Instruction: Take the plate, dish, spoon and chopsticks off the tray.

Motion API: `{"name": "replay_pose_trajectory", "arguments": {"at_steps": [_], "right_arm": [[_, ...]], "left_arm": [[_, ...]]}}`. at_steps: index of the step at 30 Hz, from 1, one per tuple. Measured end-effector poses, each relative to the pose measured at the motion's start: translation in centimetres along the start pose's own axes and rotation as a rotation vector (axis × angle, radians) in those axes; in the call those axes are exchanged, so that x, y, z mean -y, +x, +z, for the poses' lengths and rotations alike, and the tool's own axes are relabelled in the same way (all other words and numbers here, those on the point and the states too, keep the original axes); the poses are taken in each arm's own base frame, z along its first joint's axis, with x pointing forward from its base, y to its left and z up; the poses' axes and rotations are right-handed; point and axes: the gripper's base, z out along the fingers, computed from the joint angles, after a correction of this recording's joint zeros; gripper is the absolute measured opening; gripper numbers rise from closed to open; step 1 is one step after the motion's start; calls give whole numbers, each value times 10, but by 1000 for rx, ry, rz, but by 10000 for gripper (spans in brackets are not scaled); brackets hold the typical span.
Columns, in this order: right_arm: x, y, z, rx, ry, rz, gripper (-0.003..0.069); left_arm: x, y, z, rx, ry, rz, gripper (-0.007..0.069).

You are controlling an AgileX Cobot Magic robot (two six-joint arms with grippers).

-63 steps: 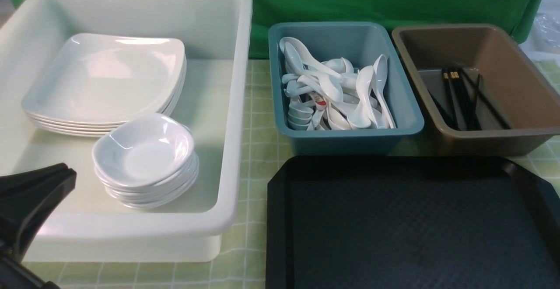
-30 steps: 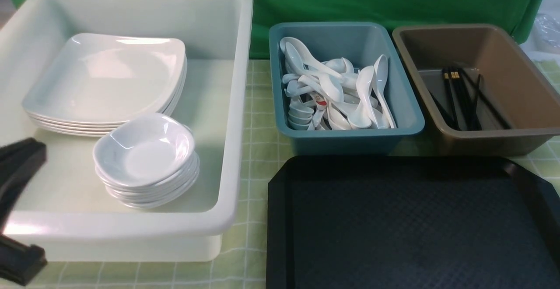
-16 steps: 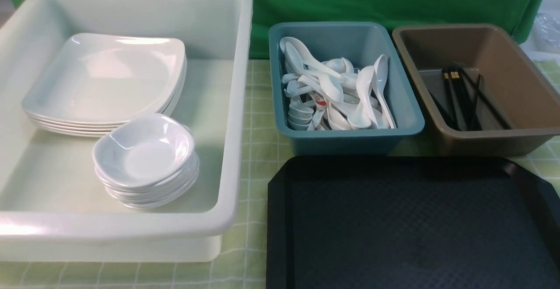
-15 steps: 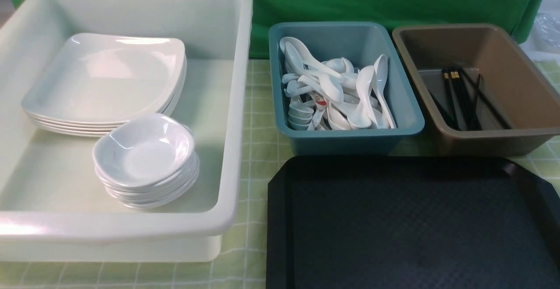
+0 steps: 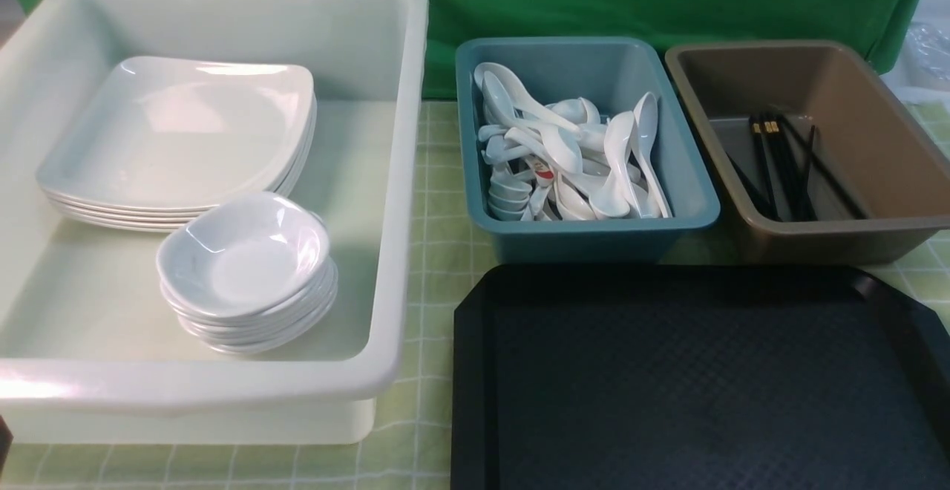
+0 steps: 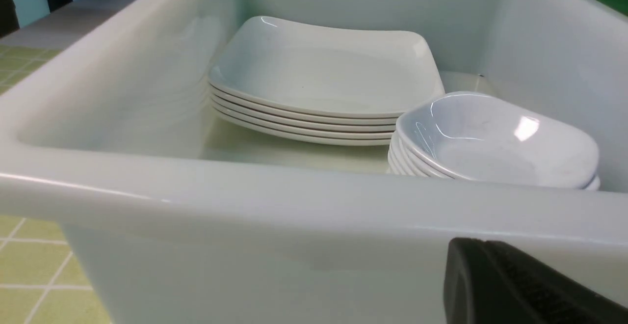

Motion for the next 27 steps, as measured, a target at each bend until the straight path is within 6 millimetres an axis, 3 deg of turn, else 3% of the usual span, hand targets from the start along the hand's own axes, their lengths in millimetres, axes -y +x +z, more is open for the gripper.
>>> {"name": "replay_pose_trajectory", "arguments": {"at_steps": [27], "right_arm": [[0, 0, 0, 0, 0, 0, 232]], "left_arm": [[0, 0, 0, 0, -1, 0, 10]]}}
